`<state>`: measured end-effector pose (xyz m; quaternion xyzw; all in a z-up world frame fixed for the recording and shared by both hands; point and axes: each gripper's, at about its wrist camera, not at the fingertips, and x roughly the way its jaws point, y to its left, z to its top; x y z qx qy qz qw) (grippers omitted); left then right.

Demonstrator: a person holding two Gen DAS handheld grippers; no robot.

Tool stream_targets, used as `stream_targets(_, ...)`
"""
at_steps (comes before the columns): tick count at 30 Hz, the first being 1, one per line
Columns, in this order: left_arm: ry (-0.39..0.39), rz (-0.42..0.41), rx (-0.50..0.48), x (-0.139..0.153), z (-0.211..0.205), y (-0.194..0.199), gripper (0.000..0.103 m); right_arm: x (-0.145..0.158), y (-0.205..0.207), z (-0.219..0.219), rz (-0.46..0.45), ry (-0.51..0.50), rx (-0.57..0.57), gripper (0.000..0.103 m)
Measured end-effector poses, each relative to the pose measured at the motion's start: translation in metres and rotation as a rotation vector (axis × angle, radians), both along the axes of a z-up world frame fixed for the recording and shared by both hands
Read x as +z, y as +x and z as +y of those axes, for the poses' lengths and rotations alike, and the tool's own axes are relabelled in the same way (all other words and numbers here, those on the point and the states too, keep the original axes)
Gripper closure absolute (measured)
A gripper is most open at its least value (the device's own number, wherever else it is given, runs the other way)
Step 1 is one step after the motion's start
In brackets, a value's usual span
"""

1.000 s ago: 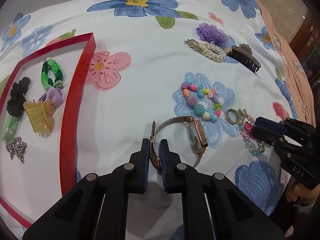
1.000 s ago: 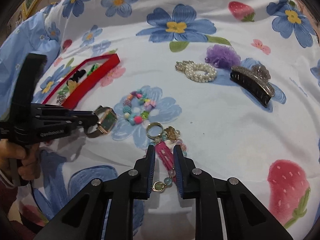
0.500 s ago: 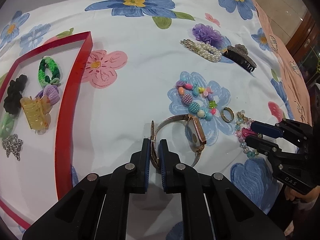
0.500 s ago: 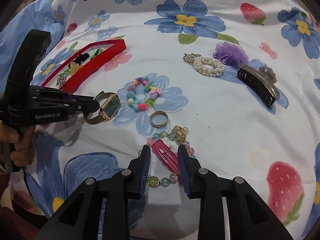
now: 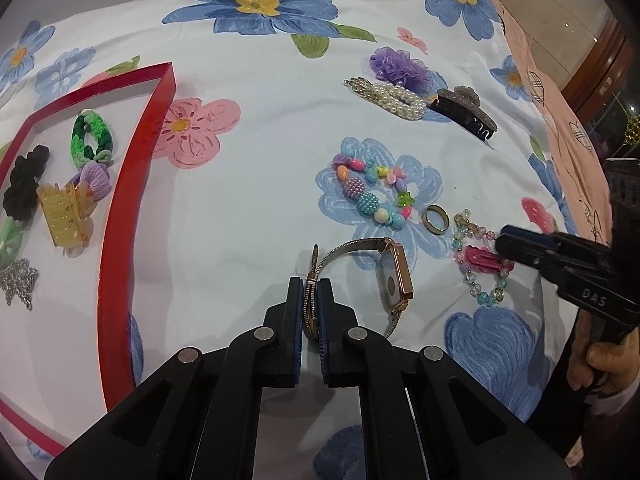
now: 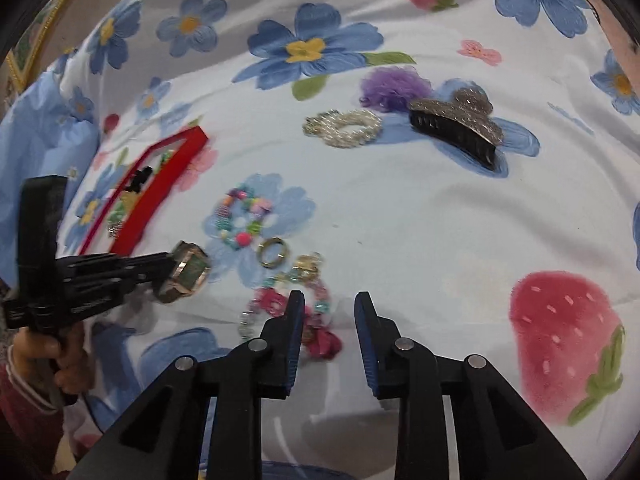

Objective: Organize jewelry
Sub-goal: 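Grasp the gold watch with the left tool while the right tool grasps the beaded charm bracelet, then carry the watch and bracelet into the red tray and open both tools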

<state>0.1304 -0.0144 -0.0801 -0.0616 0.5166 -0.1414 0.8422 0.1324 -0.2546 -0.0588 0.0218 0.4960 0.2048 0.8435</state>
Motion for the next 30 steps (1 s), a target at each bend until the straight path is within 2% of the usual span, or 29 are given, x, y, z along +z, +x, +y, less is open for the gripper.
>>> stream_targets(4, -0.004, -0.003, 0.003, 0.002, 0.0, -0.001, 0.098, -0.013, 0.007, 0.009, 0.051, 0.051, 0.032, 0.074)
stream_targets(7, -0.013, -0.012, 0.01, 0.007, 0.004, -0.004, 0.098, -0.011, 0.006, 0.016, 0.02, 0.03, 0.022, 0.085)
stream_targets(8, -0.015, -0.016, 0.012, 0.008, 0.005, -0.005, 0.098, -0.007, 0.006, 0.016, -0.001, 0.041, 0.009, 0.096)
stream_targets(10, -0.02, -0.026, 0.017, 0.013, 0.008, -0.007, 0.098, 0.001, 0.003, 0.012, -0.026, 0.079, -0.003, 0.096)
stream_targets(14, -0.041, -0.049, 0.03, 0.024, 0.017, -0.014, 0.098, 0.025, -0.005, 0.012, -0.108, 0.084, -0.011, 0.096)
stream_targets(19, -0.064, -0.096, 0.061, 0.044, 0.032, -0.029, 0.098, 0.052, -0.013, 0.023, -0.152, 0.132, 0.023, 0.096)
stream_targets(24, -0.068, -0.139, 0.109, 0.061, 0.057, -0.044, 0.098, 0.073, -0.022, 0.05, -0.183, 0.169, 0.084, 0.096)
stream_targets(30, -0.06, -0.16, 0.207, 0.068, 0.104, -0.063, 0.098, 0.077, -0.03, 0.094, -0.181, 0.203, 0.167, 0.096)
